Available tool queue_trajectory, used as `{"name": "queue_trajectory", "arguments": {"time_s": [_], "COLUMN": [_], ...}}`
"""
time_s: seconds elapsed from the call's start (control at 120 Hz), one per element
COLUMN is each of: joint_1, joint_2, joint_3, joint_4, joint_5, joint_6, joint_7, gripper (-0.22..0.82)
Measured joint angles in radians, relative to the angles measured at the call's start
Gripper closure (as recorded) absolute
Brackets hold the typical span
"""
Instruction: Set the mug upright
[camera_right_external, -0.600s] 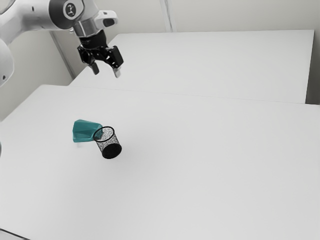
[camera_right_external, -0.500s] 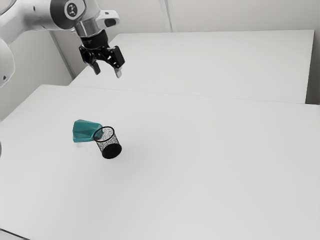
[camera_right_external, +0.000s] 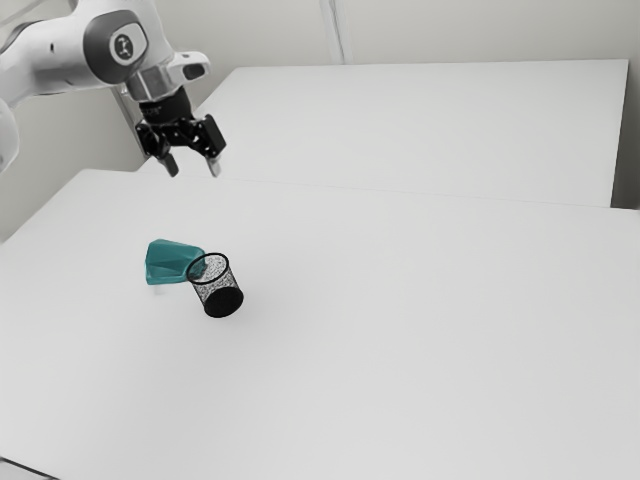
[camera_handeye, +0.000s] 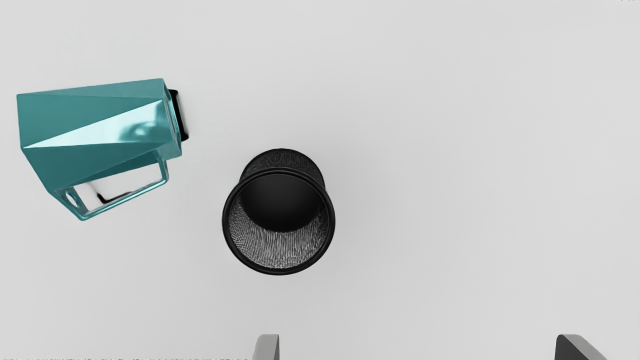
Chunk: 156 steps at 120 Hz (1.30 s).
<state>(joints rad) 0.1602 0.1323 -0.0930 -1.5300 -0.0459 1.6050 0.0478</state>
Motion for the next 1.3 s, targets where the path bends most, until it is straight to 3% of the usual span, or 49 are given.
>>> {"name": "queue_trajectory", "arguments": {"time_s": [0.258,0.608,0.942,1.3], "joint_1": [0.157,0.386,0.488,0.516], "joint_2": [0.031,0.203,0.464,0.539], "joint_3": [0.001,0.005,0.014,0.045], "joint_4": [-0.068,-0.042,0.147,0.183], "joint_5": [-0.124,-0.373,-0.490,-0.546], "joint_6": [0.036,0.069,0.081,0.100], "joint_7": [0.096,0.396,0.586,0.696], "gripper": [0.00,0.00,0.00,0.00]}}
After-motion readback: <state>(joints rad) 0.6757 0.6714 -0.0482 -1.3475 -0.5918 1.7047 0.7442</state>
